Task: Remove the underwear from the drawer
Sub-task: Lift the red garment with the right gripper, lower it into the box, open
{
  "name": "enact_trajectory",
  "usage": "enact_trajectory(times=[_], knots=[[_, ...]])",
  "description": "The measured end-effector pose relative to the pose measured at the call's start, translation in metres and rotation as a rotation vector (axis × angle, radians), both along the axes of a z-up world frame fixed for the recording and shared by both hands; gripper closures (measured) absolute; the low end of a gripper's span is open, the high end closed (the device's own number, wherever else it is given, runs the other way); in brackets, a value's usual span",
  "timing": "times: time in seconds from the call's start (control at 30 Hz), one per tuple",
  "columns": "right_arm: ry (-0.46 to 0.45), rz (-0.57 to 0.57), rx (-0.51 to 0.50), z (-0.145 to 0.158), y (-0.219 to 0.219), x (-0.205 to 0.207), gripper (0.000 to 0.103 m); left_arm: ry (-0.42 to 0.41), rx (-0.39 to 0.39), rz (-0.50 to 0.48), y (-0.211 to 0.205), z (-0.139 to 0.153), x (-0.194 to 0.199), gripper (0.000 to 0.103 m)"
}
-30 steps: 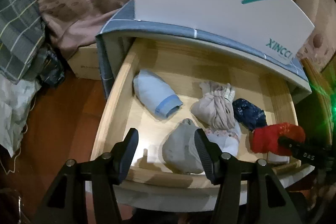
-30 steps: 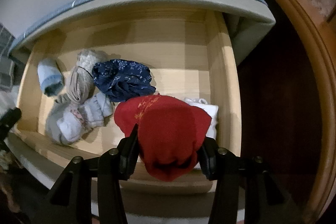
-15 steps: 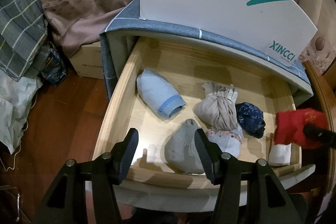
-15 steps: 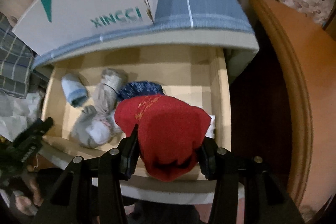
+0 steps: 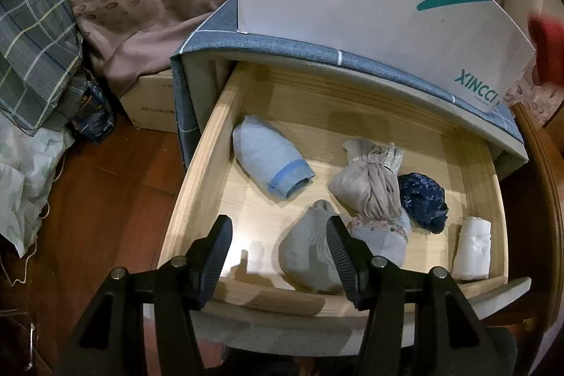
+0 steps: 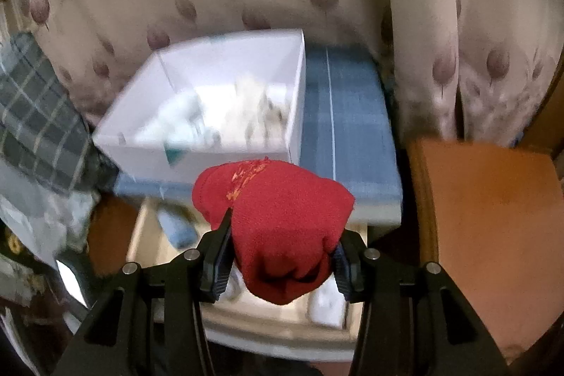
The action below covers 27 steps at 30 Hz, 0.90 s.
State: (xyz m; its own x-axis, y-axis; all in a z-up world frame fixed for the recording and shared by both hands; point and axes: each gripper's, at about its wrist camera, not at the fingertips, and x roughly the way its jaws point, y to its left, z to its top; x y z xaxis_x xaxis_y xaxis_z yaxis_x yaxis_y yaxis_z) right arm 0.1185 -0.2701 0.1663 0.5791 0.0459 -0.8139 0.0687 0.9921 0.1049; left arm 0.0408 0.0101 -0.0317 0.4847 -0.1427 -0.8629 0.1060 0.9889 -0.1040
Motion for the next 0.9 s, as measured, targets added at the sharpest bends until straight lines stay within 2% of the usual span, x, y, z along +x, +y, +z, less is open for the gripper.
enact_trajectory(times=[0.13,0.3,0.57,0.77,0.9], knots=[[-0.067,-0.005,-0.004,0.031,0.006,0.026,0.058,-0.001,0.001,-0.002,0.0,0.0,-0.001,0.046],[-0.079,-0.016,-0.003,0.038,0.016,0.067,0.058,-0.004,0.001,0.005,0.002,0.002,-0.001,0.046],[-0.012,-0.036,0.034,0.007,0.03,0.118,0.058,-0.004,-0.002,0.005,0.004,0.001,0.0,0.046],[0.016,-0.029,0.072,-0.015,0.036,0.138,0.057,-0.002,-0.008,0.01,0.004,0.001,0.001,0.046],[0.036,-0.027,0.036,-0.03,0.042,0.146,0.054,-0.002,-0.01,0.01,0.004,0.001,0.001,0.046]])
